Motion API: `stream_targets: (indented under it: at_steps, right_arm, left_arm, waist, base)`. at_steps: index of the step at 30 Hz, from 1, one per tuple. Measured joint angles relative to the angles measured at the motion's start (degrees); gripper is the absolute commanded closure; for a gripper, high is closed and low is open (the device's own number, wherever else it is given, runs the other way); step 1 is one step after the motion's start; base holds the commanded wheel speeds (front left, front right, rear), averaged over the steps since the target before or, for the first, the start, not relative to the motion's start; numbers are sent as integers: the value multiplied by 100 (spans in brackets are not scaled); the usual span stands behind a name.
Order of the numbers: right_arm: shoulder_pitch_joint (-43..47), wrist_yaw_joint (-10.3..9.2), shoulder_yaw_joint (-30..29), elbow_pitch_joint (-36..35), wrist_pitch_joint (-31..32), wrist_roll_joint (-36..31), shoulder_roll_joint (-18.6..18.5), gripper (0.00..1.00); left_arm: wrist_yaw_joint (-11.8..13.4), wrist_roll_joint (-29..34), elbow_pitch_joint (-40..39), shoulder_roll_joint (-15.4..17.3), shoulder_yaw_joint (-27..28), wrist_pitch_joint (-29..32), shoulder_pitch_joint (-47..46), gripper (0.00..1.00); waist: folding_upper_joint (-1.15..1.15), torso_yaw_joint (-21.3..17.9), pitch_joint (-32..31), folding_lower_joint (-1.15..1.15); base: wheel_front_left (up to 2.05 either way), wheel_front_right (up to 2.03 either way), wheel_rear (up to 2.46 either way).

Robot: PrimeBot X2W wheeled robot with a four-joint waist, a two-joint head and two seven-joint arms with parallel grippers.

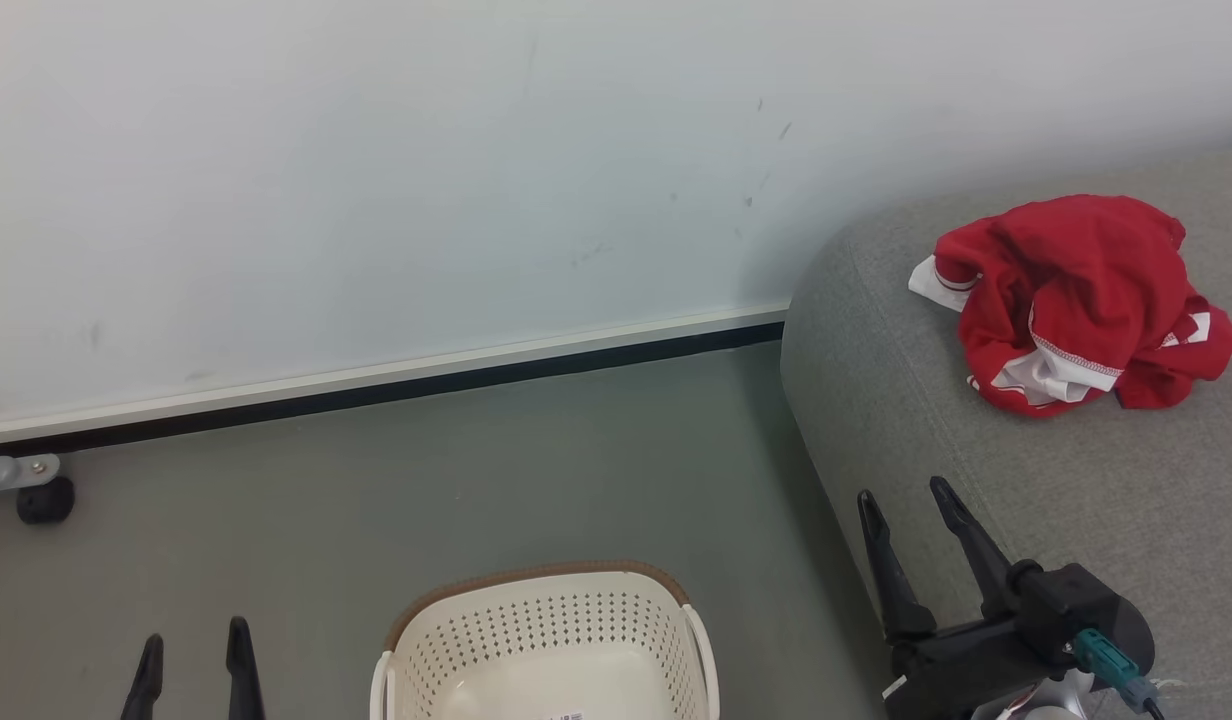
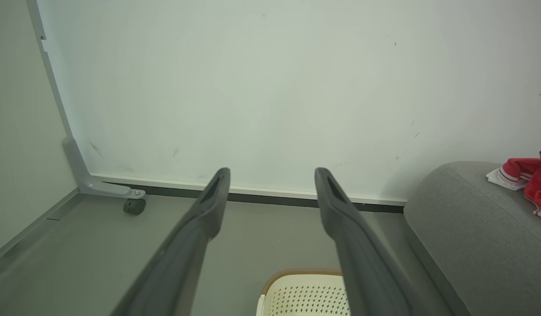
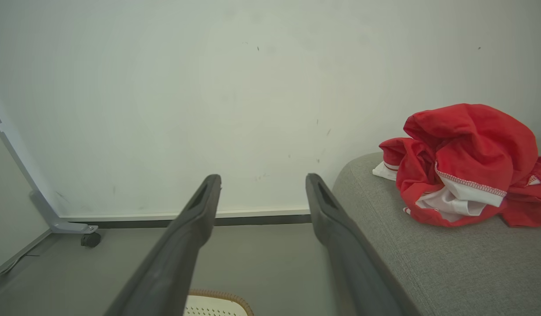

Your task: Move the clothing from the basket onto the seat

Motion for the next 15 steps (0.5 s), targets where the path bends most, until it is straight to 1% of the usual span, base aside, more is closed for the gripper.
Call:
stream_targets:
  at_steps: [3,4,10,13,15]
  right_arm:
    - [34,-27,-7,-3,0,0,1,0]
    - [38,-32,0,35,0,1,10,100]
    - [385,-22,63,385,45,31,116,100]
    - [379,12,-44,390,62,167,140,100]
    - [380,24,-125,392,109,320,151,100]
  left_arm:
    - [1,5,-58,-8,2,-1,0,0]
    - [0,7,-24,-24,-8,4,-1,100]
    - [-7,-29,319,-212,-57,36,5,100]
    - [-53,-144,338,-214,-41,102,1,100]
    - [-58,-327,363,-221,-36,138,-3,100]
  waist:
    - [0,8,10,0]
    - [0,9,12,0]
    - [0,11,14,0]
    - [0,21,17,0]
    - [0,36,18,0]
  base:
    - [0,0,0]
    - [0,0,0]
    - [0,0,0]
    - [0,0,0]
    - [0,0,0]
